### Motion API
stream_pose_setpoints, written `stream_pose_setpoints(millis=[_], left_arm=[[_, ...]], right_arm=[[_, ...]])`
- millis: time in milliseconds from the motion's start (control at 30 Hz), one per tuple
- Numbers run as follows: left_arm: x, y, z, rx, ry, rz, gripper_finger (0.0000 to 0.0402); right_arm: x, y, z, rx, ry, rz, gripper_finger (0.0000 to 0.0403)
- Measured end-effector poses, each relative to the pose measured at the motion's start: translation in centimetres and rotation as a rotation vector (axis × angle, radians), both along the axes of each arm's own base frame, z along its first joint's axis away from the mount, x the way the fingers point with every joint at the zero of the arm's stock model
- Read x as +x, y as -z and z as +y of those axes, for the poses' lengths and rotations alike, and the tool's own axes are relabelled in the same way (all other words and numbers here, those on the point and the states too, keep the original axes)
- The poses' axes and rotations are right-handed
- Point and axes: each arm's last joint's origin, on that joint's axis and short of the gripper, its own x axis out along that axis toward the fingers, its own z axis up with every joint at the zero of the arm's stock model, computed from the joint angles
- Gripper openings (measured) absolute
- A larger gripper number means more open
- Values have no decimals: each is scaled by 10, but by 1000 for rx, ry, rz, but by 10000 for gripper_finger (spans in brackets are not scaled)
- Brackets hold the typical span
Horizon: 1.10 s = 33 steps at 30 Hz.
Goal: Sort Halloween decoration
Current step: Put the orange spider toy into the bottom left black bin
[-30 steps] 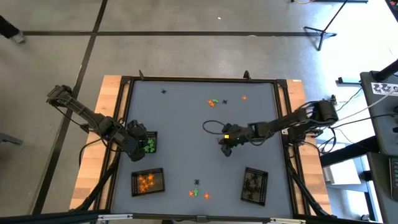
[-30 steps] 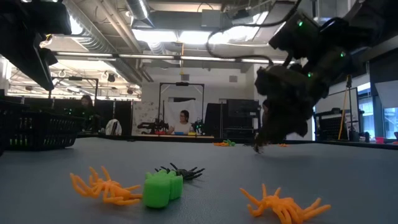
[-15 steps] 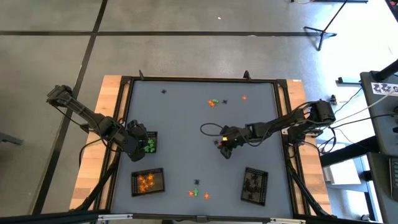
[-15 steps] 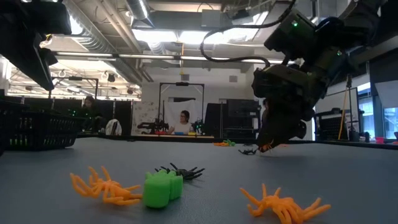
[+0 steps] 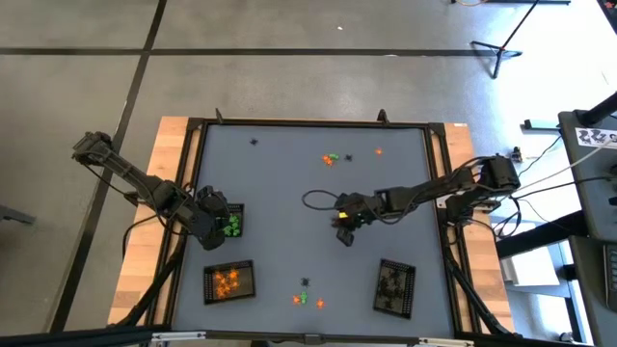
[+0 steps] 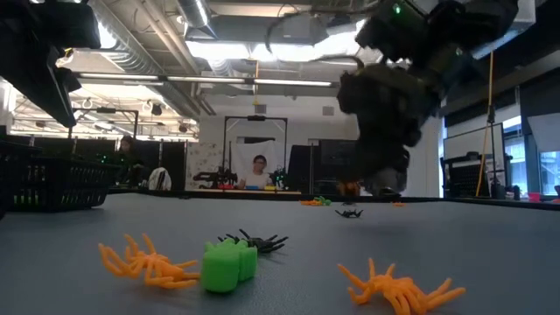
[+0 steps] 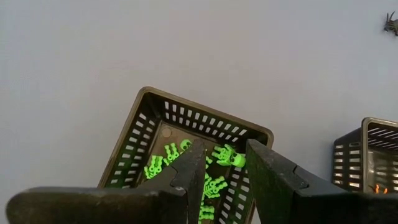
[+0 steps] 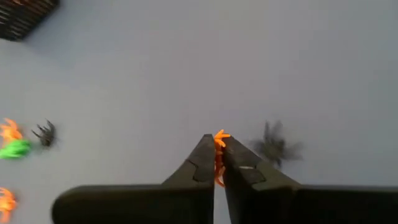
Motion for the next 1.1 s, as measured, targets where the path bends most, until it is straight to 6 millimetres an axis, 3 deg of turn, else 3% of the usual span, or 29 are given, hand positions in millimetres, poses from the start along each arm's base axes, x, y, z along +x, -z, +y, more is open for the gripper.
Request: stream_pose_setpoints(millis=[300, 467, 567, 700, 933, 1100], left_arm=[[0, 0, 0, 1, 0, -1, 107], [0, 0, 0, 2, -2, -4, 107], [3, -3, 1, 42, -53, -74, 107], [17, -13, -1, 69, -200, -304, 107], [50, -22, -23, 31, 15, -470, 107], [72, -13, -38, 40, 167, -496, 107]], right_arm=[[28, -49, 42, -34, -174, -337, 11], [32, -68, 61, -128, -203, -514, 4], [33, -72, 64, -176, -191, -560, 8], [34, -72, 62, -217, -159, -572, 7], [43, -63, 64, -242, -145, -621, 6], [46, -55, 65, -242, -153, -605, 9]])
